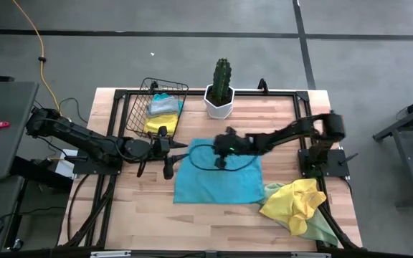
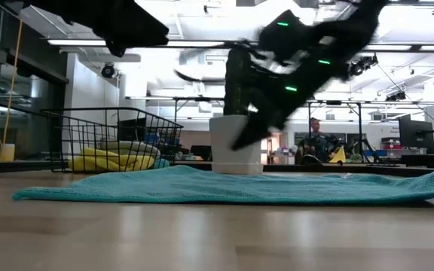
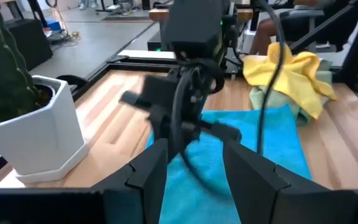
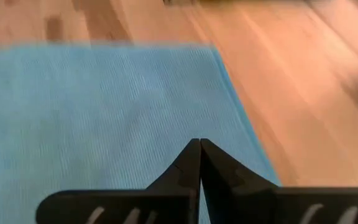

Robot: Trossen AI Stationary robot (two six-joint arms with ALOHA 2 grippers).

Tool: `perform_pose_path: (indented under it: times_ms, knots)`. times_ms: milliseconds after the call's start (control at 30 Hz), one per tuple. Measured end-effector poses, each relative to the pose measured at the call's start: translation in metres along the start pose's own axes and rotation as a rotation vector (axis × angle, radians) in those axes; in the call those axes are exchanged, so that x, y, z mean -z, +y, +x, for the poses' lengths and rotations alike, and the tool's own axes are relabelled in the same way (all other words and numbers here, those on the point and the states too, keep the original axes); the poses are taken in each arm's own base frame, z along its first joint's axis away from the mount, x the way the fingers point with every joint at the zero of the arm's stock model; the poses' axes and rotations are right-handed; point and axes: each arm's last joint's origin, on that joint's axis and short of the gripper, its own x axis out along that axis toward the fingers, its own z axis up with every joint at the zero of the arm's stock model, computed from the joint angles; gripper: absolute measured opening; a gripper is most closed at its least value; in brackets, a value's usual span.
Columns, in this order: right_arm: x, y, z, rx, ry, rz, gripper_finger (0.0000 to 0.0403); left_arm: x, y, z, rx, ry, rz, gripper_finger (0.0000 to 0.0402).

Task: Fold microfiber towels
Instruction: Fold the blue microfiber towel on the table

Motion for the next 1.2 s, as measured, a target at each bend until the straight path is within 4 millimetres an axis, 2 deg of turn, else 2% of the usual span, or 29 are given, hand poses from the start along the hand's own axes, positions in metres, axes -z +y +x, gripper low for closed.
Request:
perform_pose_path:
  times_ms: [133, 300, 433, 533, 667, 800, 933, 1067, 1133, 1200]
  knots:
    - [0.041, -0.009, -0.03, 0.022, -0.062, 0.112, 0.0, -0.002, -0.002, -0.005, -0.033, -0.011, -0.032, 0.0147]
    - [0.072, -0.019, -0.054, -0.011, -0.142, 0.233, 0.0, 0.006, -0.004, 0.005, -0.095, 0.018, -0.131, 0.0147]
    - [0.073, -0.021, -0.063, -0.03, -0.218, 0.248, 0.0, 0.008, -0.011, 0.023, -0.095, 0.097, -0.101, 0.0147]
    - [0.07, -0.02, -0.065, -0.033, -0.243, 0.235, 0.0, 0.004, -0.021, 0.037, -0.097, 0.238, -0.033, 0.0147]
    - [0.068, -0.02, -0.064, -0.034, -0.247, 0.232, 0.0, -0.001, -0.035, 0.041, -0.134, 0.459, 0.017, 0.0147]
    - [0.068, -0.02, -0.064, -0.032, -0.245, 0.222, 0.0, 0.004, -0.047, 0.048, -0.214, 0.498, 0.092, 0.0145]
    - [0.068, -0.02, -0.064, -0.033, -0.249, 0.234, 0.0, 0.004, -0.039, 0.072, -0.291, 0.526, 0.122, 0.0135]
    - [0.067, -0.02, -0.064, -0.057, -0.254, 0.249, 0.0, -0.001, -0.015, 0.1, -0.318, 0.653, 0.123, 0.0114]
    - [0.064, -0.021, -0.063, -0.062, -0.259, 0.275, 0.0, -0.001, -0.006, 0.105, -0.305, 0.715, 0.132, 0.0098]
    - [0.061, -0.022, -0.062, -0.06, -0.266, 0.271, 0.0, -0.001, -0.007, 0.107, -0.291, 0.715, 0.142, 0.0072]
